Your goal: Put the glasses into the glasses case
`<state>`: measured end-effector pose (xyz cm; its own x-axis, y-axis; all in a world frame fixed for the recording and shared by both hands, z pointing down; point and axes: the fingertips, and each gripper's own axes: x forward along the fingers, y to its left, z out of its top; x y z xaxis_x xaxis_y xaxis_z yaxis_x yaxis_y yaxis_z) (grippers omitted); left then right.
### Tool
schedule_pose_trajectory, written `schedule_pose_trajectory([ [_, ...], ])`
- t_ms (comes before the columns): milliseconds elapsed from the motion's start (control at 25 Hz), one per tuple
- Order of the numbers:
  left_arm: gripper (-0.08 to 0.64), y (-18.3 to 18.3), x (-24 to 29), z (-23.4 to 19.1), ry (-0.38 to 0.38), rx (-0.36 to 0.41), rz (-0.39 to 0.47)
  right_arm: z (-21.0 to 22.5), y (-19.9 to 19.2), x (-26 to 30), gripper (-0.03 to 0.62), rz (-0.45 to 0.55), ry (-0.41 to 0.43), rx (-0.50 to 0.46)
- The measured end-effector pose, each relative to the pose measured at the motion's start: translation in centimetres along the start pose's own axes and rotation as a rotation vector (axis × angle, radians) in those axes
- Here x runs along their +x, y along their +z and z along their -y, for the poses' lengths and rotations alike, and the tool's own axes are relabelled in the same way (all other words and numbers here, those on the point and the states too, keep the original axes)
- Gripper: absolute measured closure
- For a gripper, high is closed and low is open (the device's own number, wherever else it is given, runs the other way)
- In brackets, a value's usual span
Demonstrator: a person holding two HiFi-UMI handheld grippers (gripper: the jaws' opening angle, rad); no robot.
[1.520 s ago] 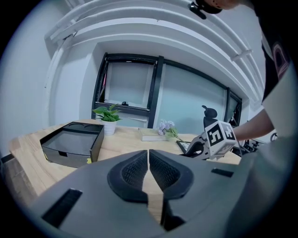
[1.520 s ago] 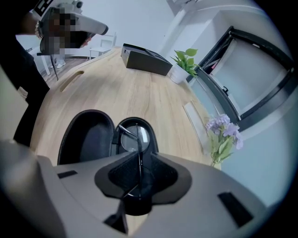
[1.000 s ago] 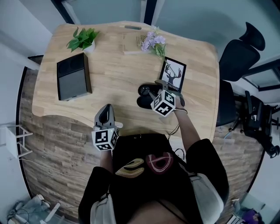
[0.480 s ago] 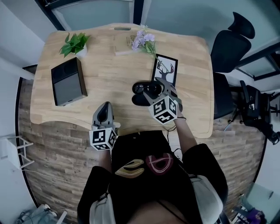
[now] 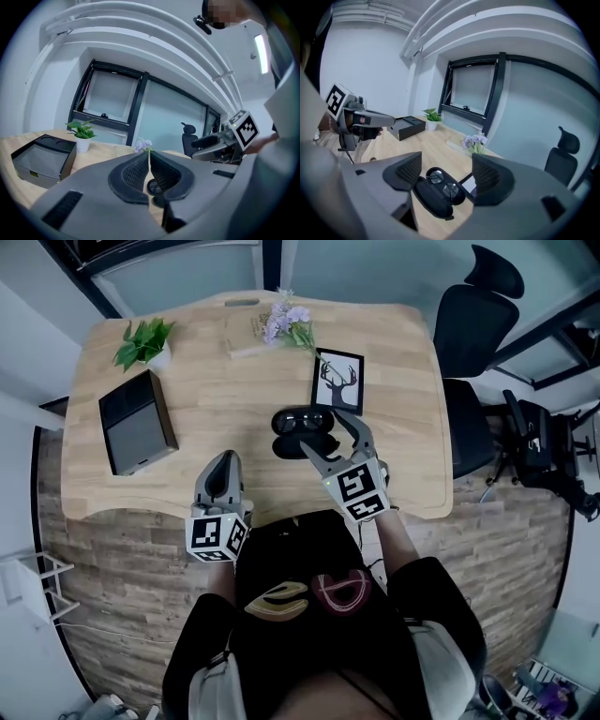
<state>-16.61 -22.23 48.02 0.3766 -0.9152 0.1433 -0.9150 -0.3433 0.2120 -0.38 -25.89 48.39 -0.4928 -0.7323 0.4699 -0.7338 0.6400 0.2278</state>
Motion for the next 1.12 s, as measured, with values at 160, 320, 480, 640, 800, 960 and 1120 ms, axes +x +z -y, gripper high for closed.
schedule_pose_trajectory([
  [160, 0.535, 1.9, 0.0, 1.4, -0.048, 0.023, 0.043, -0.1, 0.6, -2.0, 0.272, 0.042, -0.039, 0.044],
  [320, 0.535, 2.4, 0.1, 2.3, -0.079, 0.032, 0.054, -0.2, 1.1, -3.4, 0.272, 0.082, -0.06, 0.081],
  [480, 0.535, 2.7, 0.4, 2.9, -0.096, 0.037, 0.056, -0.8, 0.5, -4.0, 0.272, 0.072, -0.051, 0.12],
  [640, 0.535, 2.5, 0.4, 3.4, -0.105, 0.042, 0.056, -2.0, -1.2, -4.2, 0.273, 0.029, -0.029, 0.146],
  [800, 0.535, 2.6, 0.2, 3.6, -0.107, 0.041, 0.057, -2.4, -0.7, -4.8, 0.279, 0.088, -0.011, 0.193],
  [960, 0.535, 2.3, 0.0, 3.9, -0.115, 0.029, 0.055, -2.4, -0.3, -5.2, 0.301, 0.128, -0.016, 0.226],
  [1120, 0.535, 2.0, -0.4, 4.4, -0.143, 0.016, 0.057, -2.4, -0.2, -5.6, 0.368, 0.176, -0.04, 0.321],
])
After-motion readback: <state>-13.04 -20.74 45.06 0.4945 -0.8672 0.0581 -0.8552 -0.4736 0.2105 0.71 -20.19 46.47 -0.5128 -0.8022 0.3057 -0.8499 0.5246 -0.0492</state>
